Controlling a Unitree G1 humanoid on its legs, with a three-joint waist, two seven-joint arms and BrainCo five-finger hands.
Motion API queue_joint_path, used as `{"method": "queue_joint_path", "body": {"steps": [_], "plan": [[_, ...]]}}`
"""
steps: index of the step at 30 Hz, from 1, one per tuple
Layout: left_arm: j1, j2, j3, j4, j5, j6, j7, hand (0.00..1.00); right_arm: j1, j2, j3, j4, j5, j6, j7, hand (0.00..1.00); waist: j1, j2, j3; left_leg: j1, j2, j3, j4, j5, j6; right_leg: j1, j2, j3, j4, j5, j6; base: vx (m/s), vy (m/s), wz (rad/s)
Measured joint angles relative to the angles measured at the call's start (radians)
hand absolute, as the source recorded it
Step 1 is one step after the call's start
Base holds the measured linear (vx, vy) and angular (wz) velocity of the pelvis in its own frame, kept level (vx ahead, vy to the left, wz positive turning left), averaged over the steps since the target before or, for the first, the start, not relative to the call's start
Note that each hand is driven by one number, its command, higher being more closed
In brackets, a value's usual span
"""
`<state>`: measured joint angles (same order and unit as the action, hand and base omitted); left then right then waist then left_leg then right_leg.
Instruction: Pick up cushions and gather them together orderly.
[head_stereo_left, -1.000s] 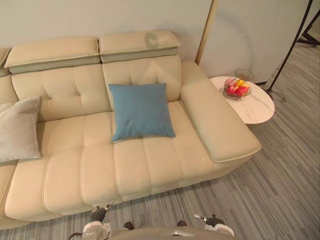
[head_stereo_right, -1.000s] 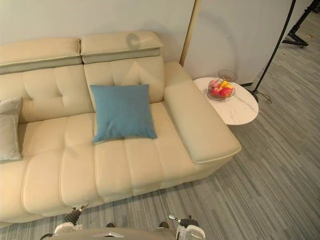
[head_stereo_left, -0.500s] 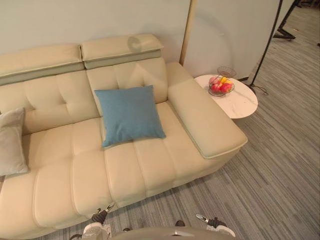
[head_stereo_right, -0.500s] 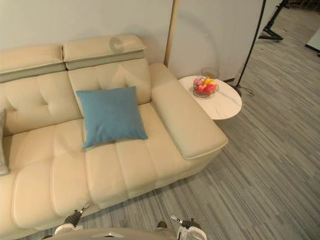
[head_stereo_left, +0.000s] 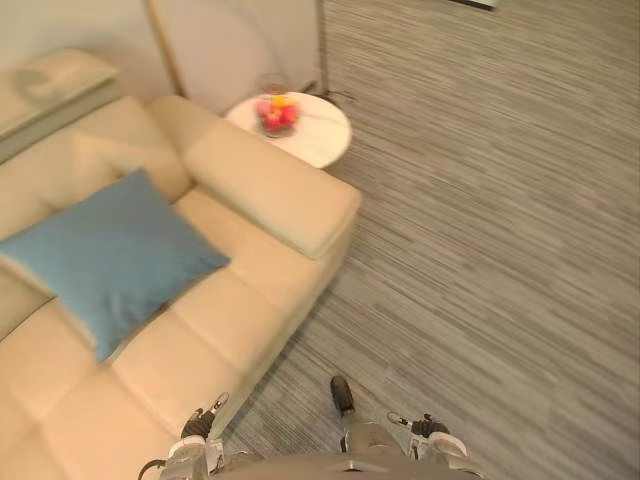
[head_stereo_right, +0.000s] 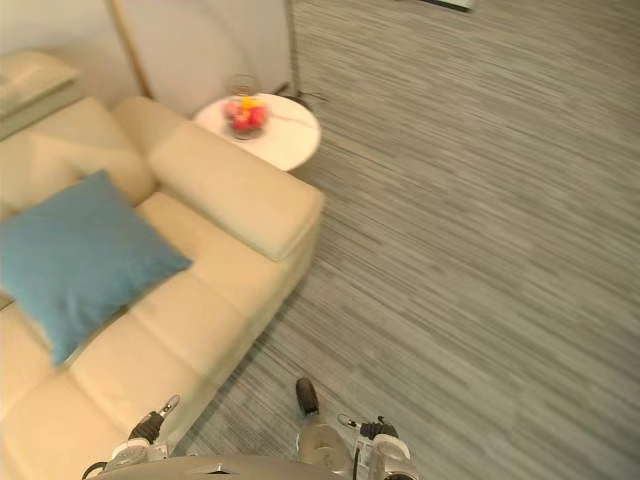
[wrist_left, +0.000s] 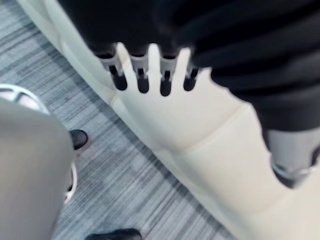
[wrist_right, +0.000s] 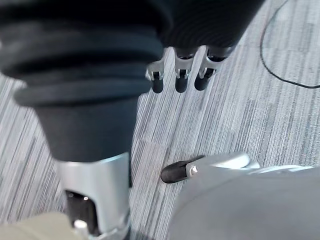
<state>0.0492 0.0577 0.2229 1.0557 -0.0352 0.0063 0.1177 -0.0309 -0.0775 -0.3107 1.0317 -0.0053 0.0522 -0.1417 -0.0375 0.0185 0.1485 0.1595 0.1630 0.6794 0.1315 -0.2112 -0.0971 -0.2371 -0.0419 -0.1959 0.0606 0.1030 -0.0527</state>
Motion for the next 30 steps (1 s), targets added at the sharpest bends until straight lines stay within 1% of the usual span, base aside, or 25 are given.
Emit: {"method": "queue_joint_path", "body": {"steps": [1,2,3,4,5,6,7,9,10,11,12,13,14,15,16,17,18,19,21,23,24,25,28,29,30], "plan": [[0.001,0.004,0.000,0.000,0.000,0.001,0.000,0.00,0.006,-0.002,0.006,-0.001,-0.001,-0.001,-0.001,0.00,0.000,-0.001,-0.001,0.004,0.005,0.020,0.008,0.001,-0.001,0.002,-0.012,-0.167,0.057,-0.024,-0.030,0.14,-0.065,-0.94],[0.000,0.004,0.001,-0.001,0.000,0.001,0.001,0.00,0.008,-0.005,0.012,-0.001,-0.001,-0.001,-0.001,0.00,0.004,0.003,0.001,0.011,0.006,0.029,0.008,0.000,-0.001,0.012,-0.015,-0.222,0.058,-0.034,-0.029,0.15,-0.103,-0.98],[-0.002,0.002,0.002,-0.002,0.001,0.002,0.000,0.00,0.011,-0.023,0.015,-0.006,-0.002,-0.003,-0.001,0.00,-0.008,0.023,0.011,0.029,0.012,0.037,0.002,0.008,-0.014,0.015,-0.008,-0.278,0.071,-0.028,-0.022,0.14,-0.091,-0.82],[-0.003,-0.007,-0.001,-0.004,0.002,0.002,-0.003,0.00,0.007,-0.038,0.015,-0.007,-0.002,-0.003,-0.001,0.00,-0.013,0.043,0.019,0.044,0.013,0.040,-0.006,0.014,-0.023,0.015,-0.003,-0.271,0.078,-0.036,-0.019,0.13,-0.066,-0.73],[-0.004,-0.012,-0.001,-0.003,0.002,0.002,-0.006,0.00,0.007,-0.044,0.015,-0.009,-0.002,-0.004,-0.001,0.00,-0.015,0.052,0.023,0.053,0.013,0.042,-0.010,0.018,-0.026,0.013,0.003,-0.251,0.083,-0.044,-0.014,0.09,-0.032,-0.85],[-0.004,-0.025,-0.010,0.002,0.017,0.014,-0.016,0.00,0.010,-0.058,0.014,-0.016,-0.002,-0.005,0.000,0.00,-0.014,0.078,0.028,0.065,0.017,0.062,0.010,0.027,-0.040,-0.006,0.011,-0.216,0.128,-0.079,-0.014,0.09,-0.034,-0.69],[-0.005,-0.027,-0.015,0.005,0.021,0.017,-0.017,0.00,0.011,-0.060,0.013,-0.017,-0.001,-0.004,0.000,0.00,-0.017,0.081,0.030,0.064,0.024,0.062,0.037,0.027,-0.040,-0.009,0.011,-0.208,0.147,-0.095,-0.012,0.09,-0.054,-0.66],[-0.005,-0.029,-0.035,0.016,0.023,0.020,-0.020,0.00,0.028,-0.059,0.011,-0.026,-0.002,-0.001,0.000,0.00,-0.027,0.078,0.031,0.047,0.070,0.059,0.188,0.027,-0.039,0.007,0.007,-0.188,0.182,-0.139,-0.009,0.09,-0.094,-0.28],[-0.004,-0.040,-0.039,0.014,0.033,0.021,-0.024,0.00,0.049,-0.057,0.014,-0.031,-0.001,0.000,0.000,0.00,-0.029,0.078,0.031,0.015,0.145,0.054,0.383,0.045,-0.011,0.039,0.023,-0.160,0.183,-0.173,0.000,0.11,-0.119,-0.31],[-0.006,-0.040,-0.040,0.013,0.033,0.021,-0.026,0.00,0.053,-0.057,0.015,-0.031,-0.001,0.000,-0.001,0.00,-0.026,0.076,0.032,0.005,0.169,0.049,0.445,0.059,0.009,0.052,0.030,-0.145,0.182,-0.178,-0.002,0.10,-0.105,-0.52],[-0.007,-0.041,-0.046,0.013,0.037,0.021,-0.030,0.00,0.056,-0.057,0.014,-0.030,-0.001,0.002,-0.001,0.00,-0.022,0.071,0.035,-0.017,0.209,0.026,0.552,0.073,0.046,0.074,0.048,-0.116,0.172,-0.184,-0.001,0.14,-0.061,-0.83],[-0.011,-0.049,-0.046,0.013,0.037,0.021,-0.033,0.00,0.049,-0.055,0.014,-0.029,-0.001,0.008,-0.001,0.00,-0.021,0.075,0.033,-0.065,0.204,-0.053,0.644,0.021,0.039,0.103,0.069,-0.065,0.150,-0.189,-0.010,0.13,-0.032,-0.88],[-0.012,-0.051,-0.046,0.013,0.037,0.021,-0.034,0.00,0.046,-0.056,0.013,-0.027,-0.001,0.012,-0.002,0.00,-0.021,0.075,0.033,-0.085,0.190,-0.087,0.658,0.001,0.037,0.115,0.075,-0.047,0.140,-0.187,-0.013,0.17,0.002,-1.00],[-0.015,-0.059,-0.045,0.009,0.036,0.020,-0.035,0.00,0.044,-0.057,0.012,-0.015,-0.001,0.014,-0.002,0.00,-0.016,0.073,0.034,-0.125,0.145,-0.167,0.651,-0.040,0.031,0.142,0.083,-0.009,0.116,-0.180,-0.010,0.11,0.020,-0.67],[-0.015,-0.060,-0.046,0.003,0.037,0.019,-0.035,0.00,0.044,-0.057,0.011,-0.004,-0.001,0.016,-0.002,0.00,-0.013,0.071,0.034,-0.138,0.124,-0.196,0.642,-0.052,0.028,0.155,0.084,0.005,0.109,-0.179,-0.009,0.13,0.052,-1.02],[-0.014,-0.060,-0.047,-0.017,0.036,0.016,-0.035,0.00,0.046,-0.056,0.011,0.015,-0.001,0.021,-0.002,0.00,0.001,0.066,0.037,-0.169,0.069,-0.259,0.574,-0.076,0.022,0.185,0.086,0.060,0.098,-0.179,-0.007,0.11,0.075,-1.06],[-0.013,-0.062,-0.047,-0.024,0.036,0.014,-0.035,0.00,0.048,-0.057,0.009,0.014,-0.001,0.020,-0.003,0.00,0.010,0.066,0.037,-0.202,0.034,-0.314,0.514,-0.082,0.020,0.194,0.087,0.098,0.094,-0.180,-0.004,0.10,0.088,-1.08],[-0.014,-0.063,-0.047,-0.026,0.036,0.013,-0.034,0.00,0.049,-0.056,0.007,0.014,-0.001,0.021,-0.004,0.00,0.011,0.066,0.037,-0.217,0.017,-0.345,0.478,-0.081,0.019,0.198,0.087,0.113,0.092,-0.180,-0.001,0.09,0.116,-0.98],[-0.015,-0.067,-0.045,-0.038,0.036,0.011,-0.034,0.00,0.052,-0.052,-0.011,0.013,-0.001,0.021,-0.012,0.00,0.025,0.066,0.037,-0.263,-0.056,-0.526,0.275,-0.070,0.006,0.198,0.098,0.214,0.090,-0.178,0.018,0.10,0.155,-1.28],[-0.015,-0.068,-0.046,-0.044,0.036,0.010,-0.033,0.00,0.060,-0.051,-0.011,0.010,-0.002,0.020,-0.015,0.00,0.037,0.068,0.035,-0.258,-0.081,-0.661,0.155,-0.027,-0.001,0.199,0.118,0.279,0.093,-0.178,0.033,0.16,0.223,-1.56],[-0.014,-0.068,-0.045,-0.040,0.036,0.011,-0.033,0.00,0.068,-0.046,-0.010,0.001,-0.002,0.018,-0.015,0.00,0.037,0.070,0.031,-0.232,-0.078,-0.672,0.144,0.064,0.022,0.203,0.134,0.321,0.107,-0.188,0.049,0.21,0.284,-1.44],[-0.015,-0.070,-0.043,-0.040,0.037,0.011,-0.034,0.00,0.071,-0.037,-0.012,0.000,-0.002,0.017,-0.016,0.00,0.034,0.067,0.026,-0.222,-0.078,-0.649,0.146,0.059,0.024,0.205,0.131,0.333,0.109,-0.191,0.054,0.19,0.254,-1.04],[-0.014,-0.051,-0.030,-0.040,0.037,0.013,-0.034,0.00,0.107,-0.007,-0.013,-0.033,-0.002,0.017,-0.016,0.00,0.035,0.019,0.010,-0.186,-0.087,-0.550,0.112,0.045,0.040,0.188,0.104,0.382,0.132,-0.200,0.074,0.19,0.224,-0.78],[-0.012,-0.041,-0.030,-0.030,0.037,0.013,-0.034,0.00,0.111,0.003,-0.012,-0.033,-0.003,0.017,-0.016,0.00,0.035,0.002,-0.001,-0.166,-0.098,-0.519,0.092,0.054,0.054,0.183,0.098,0.409,0.135,-0.199,0.081,0.24,0.210,-0.82],[-0.016,-0.037,-0.030,-0.018,0.038,0.014,-0.034,0.00,0.110,0.013,-0.012,-0.033,-0.003,0.017,-0.016,0.00,0.033,-0.003,-0.004,-0.141,-0.105,-0.494,0.072,0.054,0.055,0.186,0.094,0.430,0.128,-0.200,0.085,0.18,0.155,-0.78]]}}
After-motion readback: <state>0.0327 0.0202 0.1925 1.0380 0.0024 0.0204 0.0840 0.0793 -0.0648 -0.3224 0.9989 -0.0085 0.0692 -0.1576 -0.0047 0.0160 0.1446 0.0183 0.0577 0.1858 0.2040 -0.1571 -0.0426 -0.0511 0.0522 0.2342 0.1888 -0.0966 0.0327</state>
